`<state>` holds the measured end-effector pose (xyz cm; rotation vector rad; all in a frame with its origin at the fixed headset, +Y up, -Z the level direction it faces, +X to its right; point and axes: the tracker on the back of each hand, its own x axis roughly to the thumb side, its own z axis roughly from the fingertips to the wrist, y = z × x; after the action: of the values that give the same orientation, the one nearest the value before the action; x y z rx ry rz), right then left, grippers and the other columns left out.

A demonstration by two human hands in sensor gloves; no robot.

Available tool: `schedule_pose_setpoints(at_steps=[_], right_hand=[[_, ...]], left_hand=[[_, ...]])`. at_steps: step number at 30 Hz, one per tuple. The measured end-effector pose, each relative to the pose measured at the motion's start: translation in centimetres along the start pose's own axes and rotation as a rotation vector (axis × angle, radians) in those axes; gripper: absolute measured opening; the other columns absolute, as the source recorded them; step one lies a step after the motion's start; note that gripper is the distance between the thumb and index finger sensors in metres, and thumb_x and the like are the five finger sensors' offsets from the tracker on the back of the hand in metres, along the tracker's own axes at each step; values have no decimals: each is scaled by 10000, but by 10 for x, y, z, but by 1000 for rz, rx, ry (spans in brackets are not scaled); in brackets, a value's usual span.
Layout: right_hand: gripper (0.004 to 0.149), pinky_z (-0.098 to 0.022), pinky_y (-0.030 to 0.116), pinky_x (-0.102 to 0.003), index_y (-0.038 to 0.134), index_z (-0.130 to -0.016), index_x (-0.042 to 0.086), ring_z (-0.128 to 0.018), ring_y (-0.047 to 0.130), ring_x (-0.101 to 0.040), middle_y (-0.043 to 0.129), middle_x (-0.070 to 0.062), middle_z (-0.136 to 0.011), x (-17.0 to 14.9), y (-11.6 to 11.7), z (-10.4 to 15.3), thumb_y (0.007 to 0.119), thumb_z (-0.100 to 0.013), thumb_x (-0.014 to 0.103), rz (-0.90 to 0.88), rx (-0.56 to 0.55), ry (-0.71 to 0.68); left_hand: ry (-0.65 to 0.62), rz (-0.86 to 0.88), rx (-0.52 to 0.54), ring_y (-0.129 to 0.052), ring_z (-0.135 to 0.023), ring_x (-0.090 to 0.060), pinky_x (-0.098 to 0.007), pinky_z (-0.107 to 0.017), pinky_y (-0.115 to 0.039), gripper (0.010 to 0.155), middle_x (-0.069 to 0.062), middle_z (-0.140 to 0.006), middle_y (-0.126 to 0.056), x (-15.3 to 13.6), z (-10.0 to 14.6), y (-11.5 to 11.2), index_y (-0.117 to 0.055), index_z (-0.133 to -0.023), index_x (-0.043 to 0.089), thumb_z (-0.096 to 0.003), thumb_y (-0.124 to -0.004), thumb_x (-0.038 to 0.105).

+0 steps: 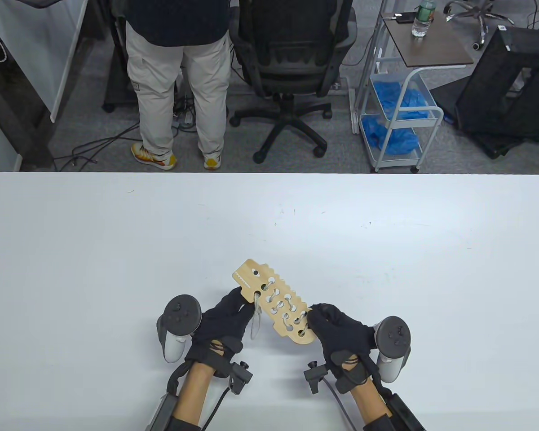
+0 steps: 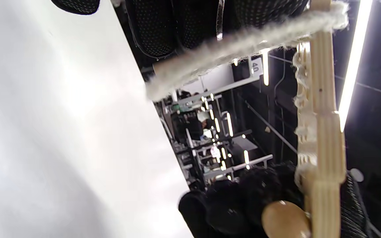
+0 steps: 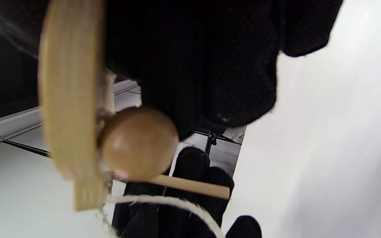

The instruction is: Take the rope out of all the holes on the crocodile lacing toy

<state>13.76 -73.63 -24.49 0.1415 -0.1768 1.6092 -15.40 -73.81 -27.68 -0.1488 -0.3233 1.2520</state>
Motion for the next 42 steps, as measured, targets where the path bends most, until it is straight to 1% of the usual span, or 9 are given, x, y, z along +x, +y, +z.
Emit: schedule_pose_setpoints(at_steps=[3, 6, 15, 21, 24, 30, 42], right_hand=[[431, -522, 703, -669, 894, -632, 82, -450, 1048, -348, 1066, -140, -478, 1, 1, 0, 844, -381, 429, 4, 10, -3], [431, -521, 705, -669, 895, -630, 81, -448, 1048, -350, 1067, -140, -475, 0, 2, 0, 843, -382, 429, 11, 16, -3], [431, -520, 705, -669, 897, -628, 80, -447, 1047, -351, 1067, -142, -474, 0, 1, 0, 842, -382, 431, 13, 14, 2], [432, -520, 704, -668, 897, -628, 80, -447, 1046, -351, 1068, -142, -472, 0, -1, 0, 841, -384, 432, 8, -1, 11], [431, -520, 704, -668, 897, -627, 80, -447, 1046, -353, 1066, -144, -474, -1, -4, -1, 841, -383, 431, -3, -18, 22], [431, -521, 704, -668, 897, -627, 79, -448, 1044, -354, 1066, -143, -474, -3, -10, -2, 840, -384, 430, -9, -51, 46], [434, -522, 700, -668, 893, -632, 78, -454, 1040, -357, 1062, -147, -481, -7, -29, -4, 836, -386, 431, 16, -160, 109]], left_hand=[[-17, -14, -22, -694, -1024, -302, -717, -739, -506, 549, -25, -1111, -755, 3, -1, -3, -687, -1052, 414, -504, -718, 418], [-19, -62, -4, -713, -1014, -291, -712, -739, -515, 527, -7, -1094, -776, 5, 0, -3, -716, -1029, 417, -503, -732, 418], [-14, -71, 14, -733, -1001, -283, -710, -739, -520, 491, 1, -1071, -802, 4, 1, 1, -757, -996, 425, -506, -739, 418], [4, -118, 73, -765, -972, -258, -685, -737, -552, 472, 23, -1037, -827, 6, 3, 4, -785, -977, 429, -508, -739, 413], [17, -106, 112, -775, -956, -256, -678, -734, -562, 470, 24, -1024, -832, 5, 4, 8, -803, -969, 424, -502, -749, 408], [26, -119, 134, -811, -916, -240, -666, -730, -579, 467, 27, -996, -856, 3, 5, 12, -810, -964, 426, -500, -754, 410], [63, -119, 173, -813, -921, -241, -663, -724, -590, 469, 28, -997, -861, 0, 6, 16, -803, -967, 428, -501, -751, 413]])
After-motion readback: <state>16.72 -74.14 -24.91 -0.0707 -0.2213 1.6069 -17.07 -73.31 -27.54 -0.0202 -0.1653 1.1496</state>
